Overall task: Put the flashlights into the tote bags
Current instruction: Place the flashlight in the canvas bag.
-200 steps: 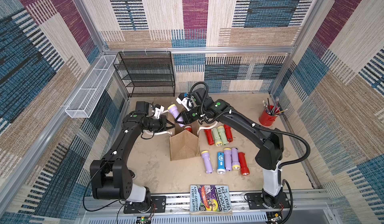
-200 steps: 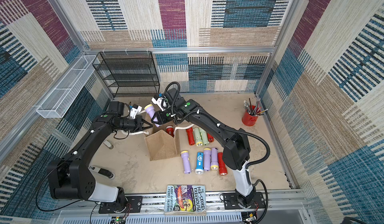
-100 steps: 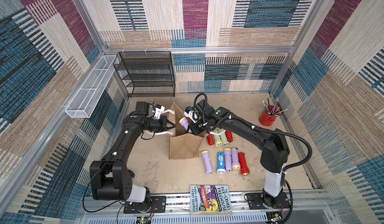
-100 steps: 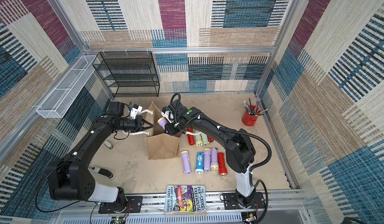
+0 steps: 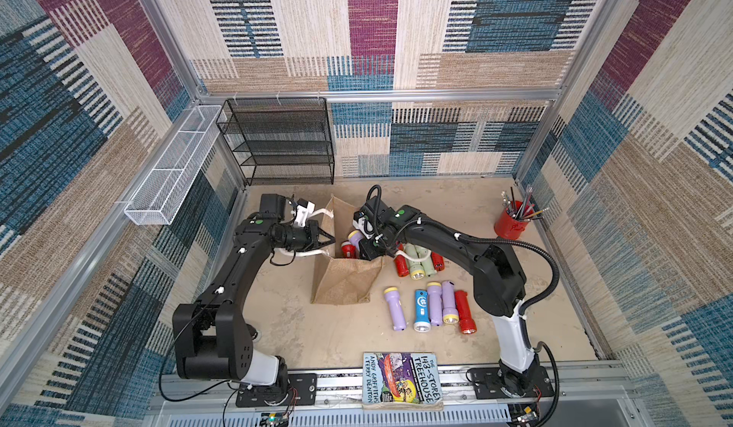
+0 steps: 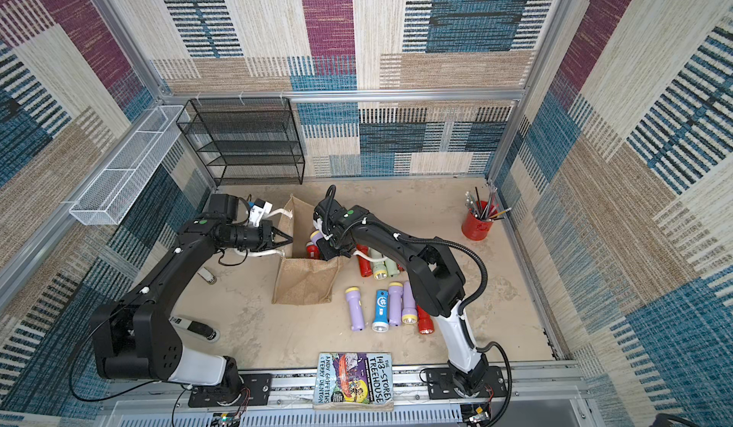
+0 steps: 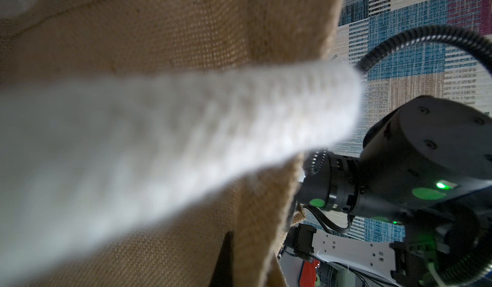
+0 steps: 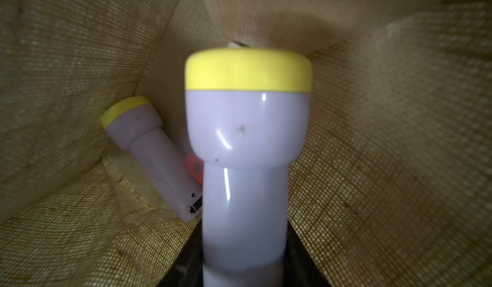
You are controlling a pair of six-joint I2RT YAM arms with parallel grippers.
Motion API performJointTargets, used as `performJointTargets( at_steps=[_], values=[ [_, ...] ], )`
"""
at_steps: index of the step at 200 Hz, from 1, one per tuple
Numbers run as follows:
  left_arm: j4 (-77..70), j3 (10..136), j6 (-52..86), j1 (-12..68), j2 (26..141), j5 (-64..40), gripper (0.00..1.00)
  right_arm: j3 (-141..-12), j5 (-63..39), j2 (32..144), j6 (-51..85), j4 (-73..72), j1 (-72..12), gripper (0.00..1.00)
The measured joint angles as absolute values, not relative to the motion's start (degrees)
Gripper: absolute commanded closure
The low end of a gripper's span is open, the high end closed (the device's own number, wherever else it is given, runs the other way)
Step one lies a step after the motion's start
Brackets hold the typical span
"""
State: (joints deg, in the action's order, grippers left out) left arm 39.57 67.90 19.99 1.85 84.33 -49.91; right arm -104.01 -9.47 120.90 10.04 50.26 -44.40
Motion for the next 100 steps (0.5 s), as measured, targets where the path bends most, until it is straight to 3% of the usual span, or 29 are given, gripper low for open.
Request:
performJointTargets(
  at_steps=[100],
  values=[
    [39.3, 67.9, 20.0, 1.9, 84.7, -51.2, 0.97, -107.3, -10.7, 123.4, 8.7, 53.9, -45.0, 0.32]
  ],
)
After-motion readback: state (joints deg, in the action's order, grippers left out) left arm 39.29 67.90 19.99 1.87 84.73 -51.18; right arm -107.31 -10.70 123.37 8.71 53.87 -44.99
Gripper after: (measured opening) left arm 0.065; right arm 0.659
